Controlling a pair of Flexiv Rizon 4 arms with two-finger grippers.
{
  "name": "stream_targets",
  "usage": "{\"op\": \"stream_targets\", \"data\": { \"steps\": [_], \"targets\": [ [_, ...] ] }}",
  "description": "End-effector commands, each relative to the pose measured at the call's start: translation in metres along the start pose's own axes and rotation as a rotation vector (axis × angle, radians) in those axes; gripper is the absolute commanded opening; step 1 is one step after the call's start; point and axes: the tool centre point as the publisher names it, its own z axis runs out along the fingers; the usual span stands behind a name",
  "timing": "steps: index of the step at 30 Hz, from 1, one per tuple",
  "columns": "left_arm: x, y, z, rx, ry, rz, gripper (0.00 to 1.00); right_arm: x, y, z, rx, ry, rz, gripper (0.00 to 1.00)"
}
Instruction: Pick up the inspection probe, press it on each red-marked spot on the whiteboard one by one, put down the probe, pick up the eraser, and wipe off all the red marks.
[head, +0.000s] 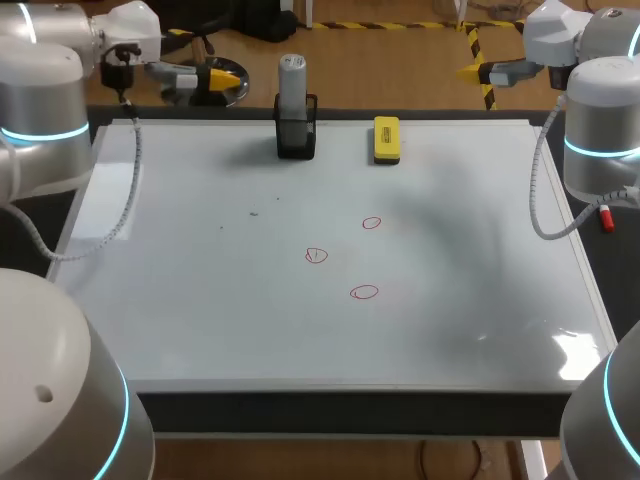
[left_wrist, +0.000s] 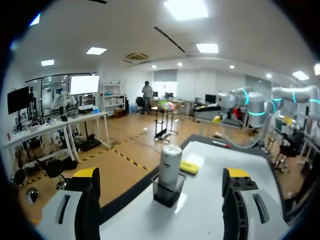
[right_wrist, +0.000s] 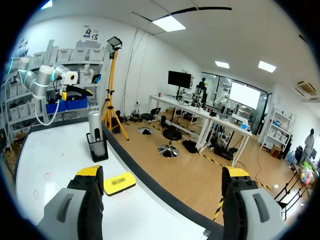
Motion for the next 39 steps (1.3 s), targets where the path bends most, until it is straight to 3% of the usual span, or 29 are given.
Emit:
{"op": "stream_targets", "data": {
  "steps": [1, 9, 12, 17, 36, 39],
  "targets": [
    [-0.001, -0.002, 0.016, 0.03, 0.163, 0.061, 1.0, 0.0, 0.0, 0.0, 0.002, 0.001, 0.0, 1.0],
    [0.018, -0.001, 0.047, 0.092, 0.351, 0.14, 1.0, 0.0, 0.0, 0.0, 0.002, 0.001, 0.0, 1.0],
    [0.03, -0.003, 0.06, 0.111, 0.396, 0.15, 1.0, 0.0, 0.0, 0.0, 0.002, 0.001, 0.0, 1.0],
    [0.03, 0.007, 0.074, 0.143, 0.444, 0.16, 1.0, 0.0, 0.0, 0.0, 0.002, 0.001, 0.0, 1.0],
    [0.057, 0.026, 0.116, 0.264, 0.504, 0.158, 1.0, 0.0, 0.0, 0.0, 0.002, 0.001, 0.0, 1.0],
    [0.054, 0.032, 0.121, 0.279, 0.502, 0.156, 1.0, 0.0, 0.0, 0.0, 0.002, 0.001, 0.0, 1.0]
  ]
}}
